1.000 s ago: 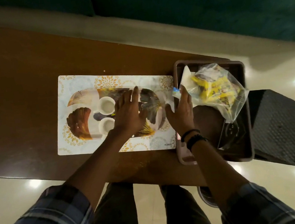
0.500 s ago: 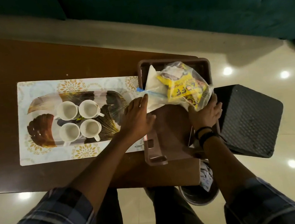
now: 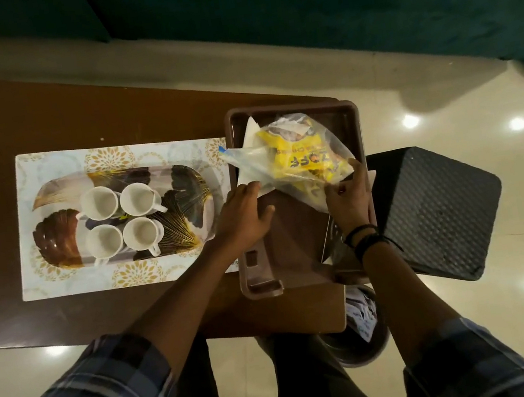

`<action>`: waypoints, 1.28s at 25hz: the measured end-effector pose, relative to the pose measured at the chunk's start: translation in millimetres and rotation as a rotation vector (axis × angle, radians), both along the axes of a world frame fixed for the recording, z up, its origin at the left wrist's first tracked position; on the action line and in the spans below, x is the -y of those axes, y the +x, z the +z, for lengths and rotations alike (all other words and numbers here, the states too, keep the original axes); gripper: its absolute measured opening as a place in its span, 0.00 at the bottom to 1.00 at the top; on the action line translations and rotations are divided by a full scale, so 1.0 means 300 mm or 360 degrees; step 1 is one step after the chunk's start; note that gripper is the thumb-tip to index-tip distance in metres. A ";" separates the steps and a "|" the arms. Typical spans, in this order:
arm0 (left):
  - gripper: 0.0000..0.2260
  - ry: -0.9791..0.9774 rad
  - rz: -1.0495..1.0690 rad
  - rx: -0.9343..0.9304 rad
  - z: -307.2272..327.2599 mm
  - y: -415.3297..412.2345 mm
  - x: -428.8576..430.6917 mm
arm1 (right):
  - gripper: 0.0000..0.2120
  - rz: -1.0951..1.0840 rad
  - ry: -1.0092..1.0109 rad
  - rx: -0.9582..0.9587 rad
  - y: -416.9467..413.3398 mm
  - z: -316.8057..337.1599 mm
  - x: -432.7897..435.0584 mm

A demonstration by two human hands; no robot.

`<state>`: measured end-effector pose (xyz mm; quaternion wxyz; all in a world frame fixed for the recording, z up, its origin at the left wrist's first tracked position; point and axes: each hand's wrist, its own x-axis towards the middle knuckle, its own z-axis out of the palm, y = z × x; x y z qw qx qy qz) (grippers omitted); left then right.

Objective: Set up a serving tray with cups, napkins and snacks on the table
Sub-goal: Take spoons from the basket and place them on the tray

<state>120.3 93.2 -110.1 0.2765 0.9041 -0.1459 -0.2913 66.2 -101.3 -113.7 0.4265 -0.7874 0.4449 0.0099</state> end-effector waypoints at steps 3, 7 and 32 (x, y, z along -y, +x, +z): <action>0.22 0.0022 0.0071 0.0043 -0.006 0.003 0.008 | 0.27 -0.0104 0.0037 0.0021 0.005 -0.010 -0.001; 0.23 0.0151 0.0224 0.0125 -0.017 0.028 0.007 | 0.24 -0.0278 -0.0099 0.0033 0.008 -0.013 0.007; 0.14 -0.0212 0.0139 -0.0186 0.005 -0.070 -0.136 | 0.31 -0.0605 -0.0330 0.0398 -0.251 0.194 -0.193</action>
